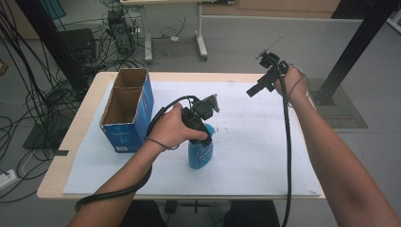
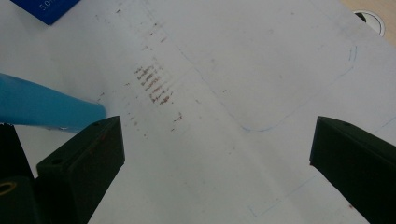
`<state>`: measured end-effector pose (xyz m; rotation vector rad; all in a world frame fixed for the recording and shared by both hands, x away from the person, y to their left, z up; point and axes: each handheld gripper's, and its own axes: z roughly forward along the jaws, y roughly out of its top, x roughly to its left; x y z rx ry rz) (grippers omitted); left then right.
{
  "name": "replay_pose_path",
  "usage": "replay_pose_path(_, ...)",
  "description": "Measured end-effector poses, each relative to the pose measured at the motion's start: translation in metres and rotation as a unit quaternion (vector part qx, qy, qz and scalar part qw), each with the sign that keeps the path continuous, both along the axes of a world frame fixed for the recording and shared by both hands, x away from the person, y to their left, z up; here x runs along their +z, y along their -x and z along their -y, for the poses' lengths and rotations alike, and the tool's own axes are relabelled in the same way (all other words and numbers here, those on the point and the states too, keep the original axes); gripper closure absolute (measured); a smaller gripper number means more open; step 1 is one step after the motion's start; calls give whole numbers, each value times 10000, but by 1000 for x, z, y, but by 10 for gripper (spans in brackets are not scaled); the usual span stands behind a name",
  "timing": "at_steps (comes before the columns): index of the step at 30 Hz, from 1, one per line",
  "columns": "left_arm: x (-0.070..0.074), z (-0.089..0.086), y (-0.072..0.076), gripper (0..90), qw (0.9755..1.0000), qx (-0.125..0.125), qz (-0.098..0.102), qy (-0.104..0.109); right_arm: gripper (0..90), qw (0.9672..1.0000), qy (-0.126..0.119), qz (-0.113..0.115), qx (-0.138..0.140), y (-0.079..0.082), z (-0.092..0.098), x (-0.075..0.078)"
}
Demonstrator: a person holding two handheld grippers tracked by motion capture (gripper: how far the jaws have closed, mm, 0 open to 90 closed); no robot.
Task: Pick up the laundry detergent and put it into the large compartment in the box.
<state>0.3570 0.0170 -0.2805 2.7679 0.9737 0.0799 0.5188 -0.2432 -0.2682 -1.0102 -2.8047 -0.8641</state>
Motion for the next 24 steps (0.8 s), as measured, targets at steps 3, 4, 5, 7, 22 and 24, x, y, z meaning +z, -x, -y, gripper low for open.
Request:
replay_pose_path(3,0,1,0,368,10000,7,11,-33,29,10000,-4,8,0,0,0,0)
replay_pose_path(4,0,1,1,369,10000,20,12,-33,29,10000,7,17,2,0,1,0)
replay_pose_path(5,0,1,1,369,10000,26,10,-27,29,10000,4,18,4,0,2,0)
replay_pose_path(7,0,1,0,369,10000,27,10,-25,29,10000,-1,3,-14,0,2,0)
replay_pose_path(22,0,-1,1,369,10000,65,33,57,29,10000,20,3,11,0,0,1)
replay_pose_path(24,0,-1,1,369,10000,58,34,66,29,10000,22,3,11,0,0,1)
